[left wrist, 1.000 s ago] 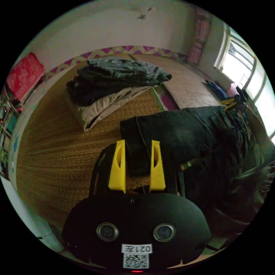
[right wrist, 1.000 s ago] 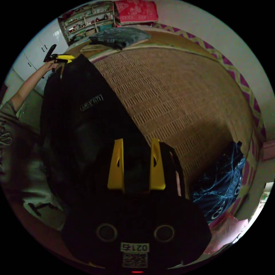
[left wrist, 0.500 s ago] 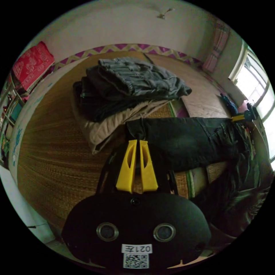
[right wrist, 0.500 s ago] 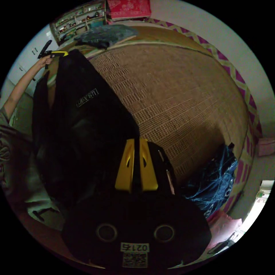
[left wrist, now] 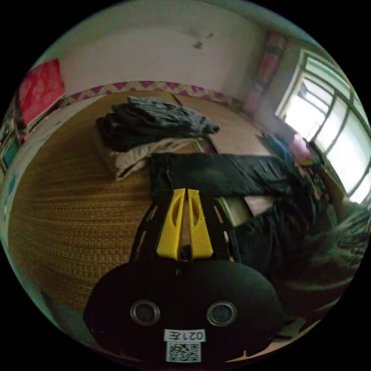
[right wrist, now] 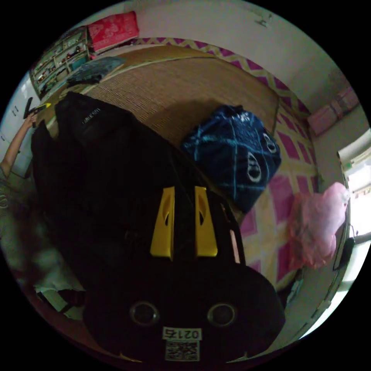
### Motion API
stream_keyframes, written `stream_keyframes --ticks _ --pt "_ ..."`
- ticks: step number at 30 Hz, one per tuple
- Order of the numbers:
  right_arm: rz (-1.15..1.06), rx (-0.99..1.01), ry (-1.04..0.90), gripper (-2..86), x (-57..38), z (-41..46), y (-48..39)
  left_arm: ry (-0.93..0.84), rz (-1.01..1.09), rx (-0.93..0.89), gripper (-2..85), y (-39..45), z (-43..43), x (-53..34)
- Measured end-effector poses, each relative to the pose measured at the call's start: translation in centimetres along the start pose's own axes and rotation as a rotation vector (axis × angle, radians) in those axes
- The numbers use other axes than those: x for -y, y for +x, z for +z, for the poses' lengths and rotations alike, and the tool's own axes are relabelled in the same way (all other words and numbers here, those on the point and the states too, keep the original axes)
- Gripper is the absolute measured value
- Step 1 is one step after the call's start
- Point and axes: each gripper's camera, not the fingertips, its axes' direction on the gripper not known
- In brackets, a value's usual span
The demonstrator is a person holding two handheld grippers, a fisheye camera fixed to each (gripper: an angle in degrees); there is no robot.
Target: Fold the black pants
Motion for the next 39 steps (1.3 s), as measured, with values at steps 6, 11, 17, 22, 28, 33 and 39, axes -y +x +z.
stream_keyframes --ticks 6,11,17,22,28,33,39 --pt "0.184 -0.018 -0.084 11.5 -2.5 2.2 4.1 -0.084 0.157 0.019 -0.7 9.1 2.0 -3.5" --pt "0.255 0.055 -0.131 5.1 -1.6 2.0 5.7 -0.095 0.172 -0.021 -0.7 13.8 3.1 -6.5" --pt "0.273 -0.21 -0.092 6.1 2.4 -1.2 5.2 -0.147 0.132 -0.022 -0.8 16.3 5.7 -9.1" --pt "0.3 -0.296 -0.101 7.5 0.9 -1.5 3.6 -0.156 0.123 -0.037 -0.8 16.6 5.9 -11.2" --pt "0.276 0.08 0.086 8.2 -8.8 -9.7 1.0 -0.146 0.098 -0.07 -0.8 16.5 5.3 -13.1" --pt "0.305 0.081 -0.108 7.3 -15.2 -8.6 -1.0 -0.148 0.08 -0.064 -0.9 16.5 4.6 -14.2" --pt "0.418 -0.454 -0.274 -0.3 -18.5 -7.6 1.8 -0.194 0.014 -0.114 -0.9 14.6 3.8 -14.4"
